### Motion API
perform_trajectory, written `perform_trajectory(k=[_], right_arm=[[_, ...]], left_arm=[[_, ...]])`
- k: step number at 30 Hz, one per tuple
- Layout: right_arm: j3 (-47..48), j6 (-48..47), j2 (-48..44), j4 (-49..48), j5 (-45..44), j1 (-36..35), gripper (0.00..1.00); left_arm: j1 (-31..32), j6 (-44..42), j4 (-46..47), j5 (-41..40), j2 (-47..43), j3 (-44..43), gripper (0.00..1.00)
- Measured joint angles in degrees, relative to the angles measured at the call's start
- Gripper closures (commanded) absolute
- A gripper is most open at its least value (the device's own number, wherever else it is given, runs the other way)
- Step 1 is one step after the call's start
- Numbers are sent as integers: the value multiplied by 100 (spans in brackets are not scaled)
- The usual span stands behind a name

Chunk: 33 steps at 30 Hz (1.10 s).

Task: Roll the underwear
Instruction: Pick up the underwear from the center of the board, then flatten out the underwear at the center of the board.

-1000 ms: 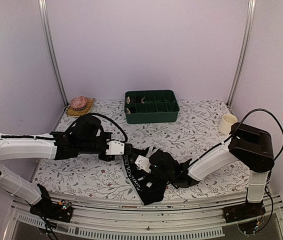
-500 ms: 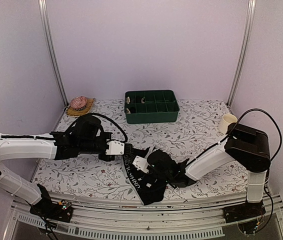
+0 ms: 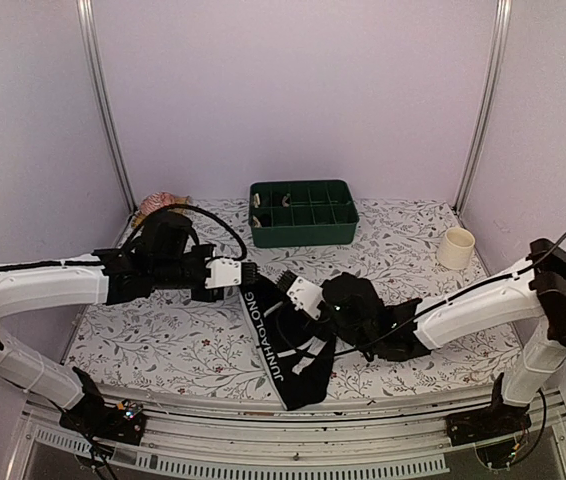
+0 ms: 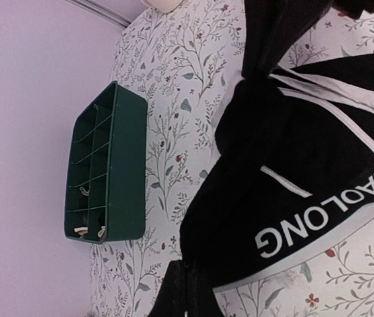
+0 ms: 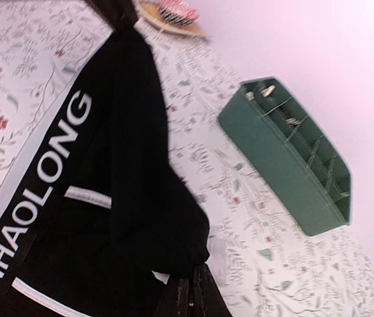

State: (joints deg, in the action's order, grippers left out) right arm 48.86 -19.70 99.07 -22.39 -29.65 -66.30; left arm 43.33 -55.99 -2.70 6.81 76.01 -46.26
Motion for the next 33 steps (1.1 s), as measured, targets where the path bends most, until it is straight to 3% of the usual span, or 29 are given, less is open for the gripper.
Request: perform_trajectory(k=[6,14,23,33], right_arm=[[254,-352,-1373,831,-730,-24,98],[686,-981,-1823,1674,-1788,-697,98],[688,-1998,-2586,1169,-2437,-1377,98],[678,-2409,-2887,636,-2535,-1558,98]], left_arm=[[-125,-210,-302,170,-122,-767,100],[-50,-535,-752,289,-514,-1521,100],[621,-737,-1158,299,-1810,-1235,100],[778,-610,-1325,527,-2527,-872,100]])
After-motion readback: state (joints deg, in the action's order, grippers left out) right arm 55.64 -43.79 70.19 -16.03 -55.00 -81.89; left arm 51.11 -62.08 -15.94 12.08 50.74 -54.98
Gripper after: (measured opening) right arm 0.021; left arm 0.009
